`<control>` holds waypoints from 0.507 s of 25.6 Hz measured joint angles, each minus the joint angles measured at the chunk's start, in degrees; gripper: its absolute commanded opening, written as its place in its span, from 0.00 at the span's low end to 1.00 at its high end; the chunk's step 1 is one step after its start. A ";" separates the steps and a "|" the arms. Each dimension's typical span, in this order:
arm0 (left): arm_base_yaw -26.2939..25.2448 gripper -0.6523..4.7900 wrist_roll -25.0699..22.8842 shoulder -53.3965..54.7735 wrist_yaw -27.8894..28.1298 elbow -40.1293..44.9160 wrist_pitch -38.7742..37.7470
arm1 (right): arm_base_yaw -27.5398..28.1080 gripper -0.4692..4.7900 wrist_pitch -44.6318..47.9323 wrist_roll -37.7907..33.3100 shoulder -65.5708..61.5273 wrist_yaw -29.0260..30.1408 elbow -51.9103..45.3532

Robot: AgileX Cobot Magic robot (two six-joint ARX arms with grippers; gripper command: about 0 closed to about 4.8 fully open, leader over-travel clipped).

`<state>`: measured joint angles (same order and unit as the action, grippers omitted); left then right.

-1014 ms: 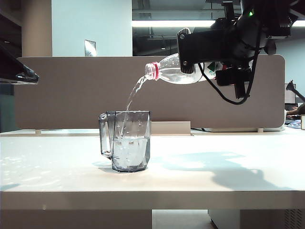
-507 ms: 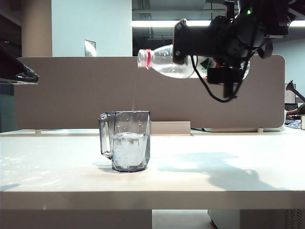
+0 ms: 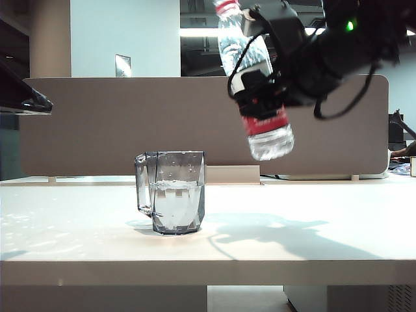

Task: Pick up the mineral water bottle on the table and pour water into the mug until it's half full.

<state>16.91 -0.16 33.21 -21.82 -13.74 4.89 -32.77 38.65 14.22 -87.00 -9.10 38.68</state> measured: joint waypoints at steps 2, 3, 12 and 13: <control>0.00 0.11 0.00 0.00 0.00 0.00 0.00 | 0.00 0.58 7.23 -4.63 -2.29 0.15 -4.04; 0.00 0.11 0.00 0.00 0.02 0.00 0.00 | 0.00 0.58 10.71 -7.02 -3.43 0.15 -5.90; 0.00 0.11 0.00 0.00 0.00 0.00 0.00 | -1.11 0.58 31.69 -20.37 -15.72 0.15 -10.49; 0.00 0.11 0.00 0.02 0.00 0.00 0.00 | -1.42 0.58 32.20 -20.41 -16.35 0.17 -10.47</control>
<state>16.91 -0.16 33.23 -21.82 -13.74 4.89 -34.20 70.85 -6.20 -103.35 -8.93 28.21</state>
